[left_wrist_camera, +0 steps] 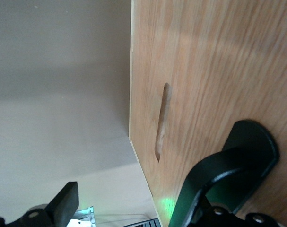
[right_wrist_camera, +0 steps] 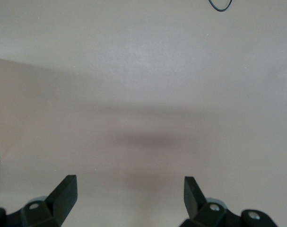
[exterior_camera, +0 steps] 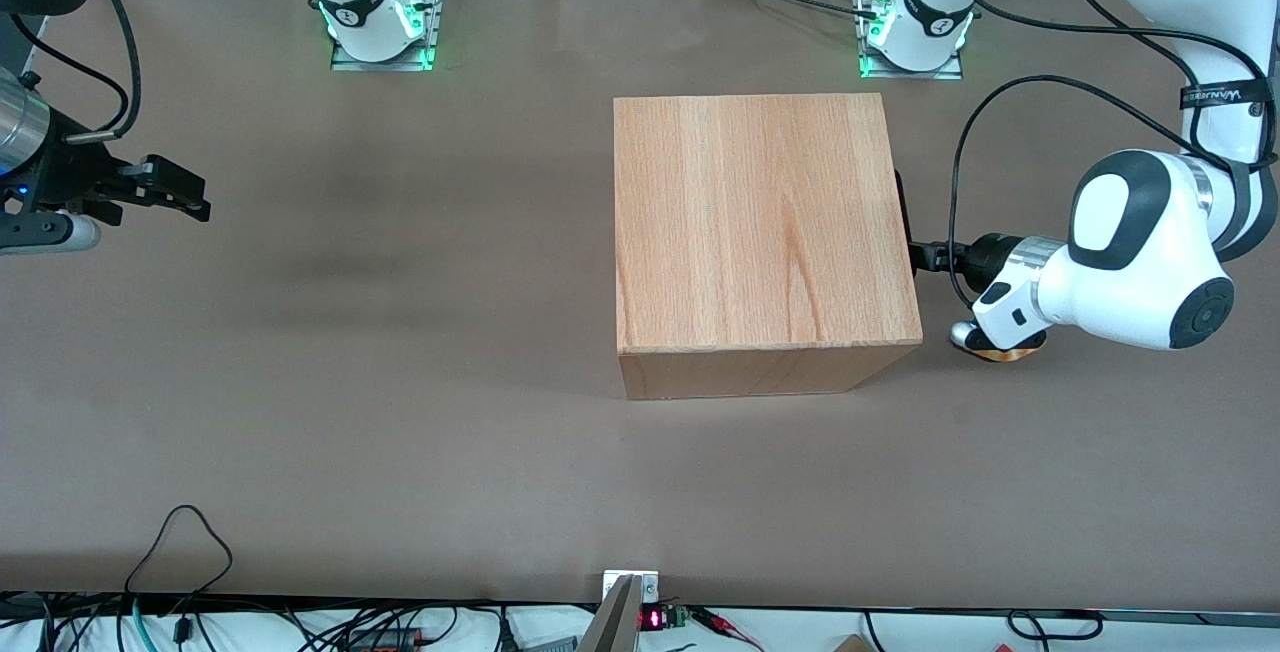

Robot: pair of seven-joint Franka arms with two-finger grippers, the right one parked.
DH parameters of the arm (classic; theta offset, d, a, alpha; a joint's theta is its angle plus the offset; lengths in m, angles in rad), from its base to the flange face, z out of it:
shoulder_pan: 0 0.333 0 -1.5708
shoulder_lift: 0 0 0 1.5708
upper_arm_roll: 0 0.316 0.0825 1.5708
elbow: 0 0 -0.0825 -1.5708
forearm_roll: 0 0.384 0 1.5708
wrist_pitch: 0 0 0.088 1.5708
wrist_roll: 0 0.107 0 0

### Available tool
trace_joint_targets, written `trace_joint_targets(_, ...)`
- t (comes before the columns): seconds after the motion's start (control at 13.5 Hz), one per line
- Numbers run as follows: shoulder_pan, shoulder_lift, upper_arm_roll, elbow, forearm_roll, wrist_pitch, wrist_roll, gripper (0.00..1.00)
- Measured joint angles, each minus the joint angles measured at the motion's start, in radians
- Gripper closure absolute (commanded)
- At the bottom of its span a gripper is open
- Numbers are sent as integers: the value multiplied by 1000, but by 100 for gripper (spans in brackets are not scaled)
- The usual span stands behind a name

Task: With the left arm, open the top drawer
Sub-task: 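Pull the handle away from the cabinet with the left gripper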

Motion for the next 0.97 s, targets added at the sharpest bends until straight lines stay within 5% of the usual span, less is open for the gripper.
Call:
trace_joint_targets(0.59,41,5,18,21,20,4,0,0)
trace_joint_targets(0.97,71,5,19,46,101,-16,6,0)
